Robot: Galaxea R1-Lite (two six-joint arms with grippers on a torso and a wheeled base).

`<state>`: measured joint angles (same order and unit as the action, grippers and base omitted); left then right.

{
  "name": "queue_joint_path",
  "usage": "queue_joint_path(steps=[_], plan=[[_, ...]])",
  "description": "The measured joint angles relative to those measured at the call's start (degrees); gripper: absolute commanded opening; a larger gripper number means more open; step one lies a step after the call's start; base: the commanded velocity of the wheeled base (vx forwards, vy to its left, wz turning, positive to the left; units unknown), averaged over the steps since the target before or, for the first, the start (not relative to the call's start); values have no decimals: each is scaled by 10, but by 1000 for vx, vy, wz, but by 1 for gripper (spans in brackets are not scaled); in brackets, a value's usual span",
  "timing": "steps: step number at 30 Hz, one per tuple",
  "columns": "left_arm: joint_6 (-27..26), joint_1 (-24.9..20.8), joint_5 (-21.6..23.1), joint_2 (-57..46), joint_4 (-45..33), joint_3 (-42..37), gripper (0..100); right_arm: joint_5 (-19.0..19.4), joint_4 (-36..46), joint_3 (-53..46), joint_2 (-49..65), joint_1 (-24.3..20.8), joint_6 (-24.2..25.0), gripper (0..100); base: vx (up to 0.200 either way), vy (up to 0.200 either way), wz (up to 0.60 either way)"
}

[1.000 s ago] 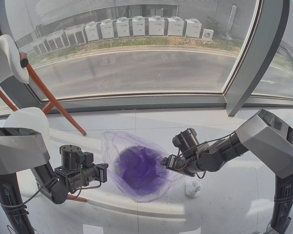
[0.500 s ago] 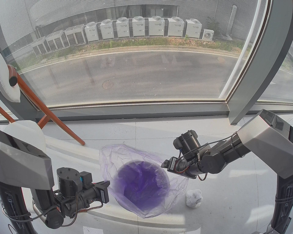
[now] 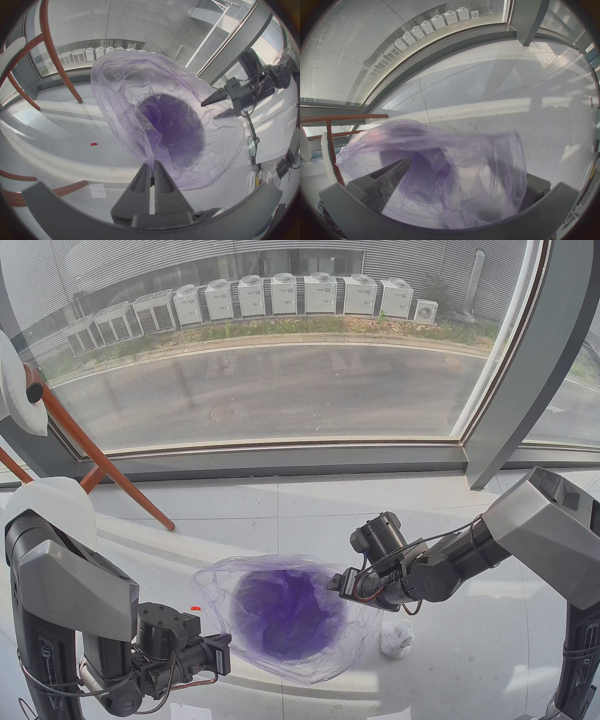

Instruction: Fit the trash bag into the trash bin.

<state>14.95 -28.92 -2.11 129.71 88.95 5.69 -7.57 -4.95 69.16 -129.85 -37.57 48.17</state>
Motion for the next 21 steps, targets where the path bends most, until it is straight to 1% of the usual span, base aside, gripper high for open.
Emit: queue_joint_path(steps=[6, 7, 14, 18, 21], plan=[[-2, 15, -20, 3, 0, 32, 0, 0, 0, 1, 1, 2, 0, 100, 0, 0, 0], [-4, 18, -21, 5, 0, 39, 100, -1, -1, 1, 1, 3, 0, 100, 0, 0, 0], [-7, 22, -24, 9, 0, 66, 100, -1, -2, 5, 7, 7, 0, 100, 0, 0, 0], [-6, 22, -25, -2, 0, 59, 100, -1, -2, 3, 17, 9, 0, 100, 0, 0, 0], [-5, 25, -25, -16, 0, 38, 100, -1, -2, 1, 22, 10, 0, 100, 0, 0, 0]])
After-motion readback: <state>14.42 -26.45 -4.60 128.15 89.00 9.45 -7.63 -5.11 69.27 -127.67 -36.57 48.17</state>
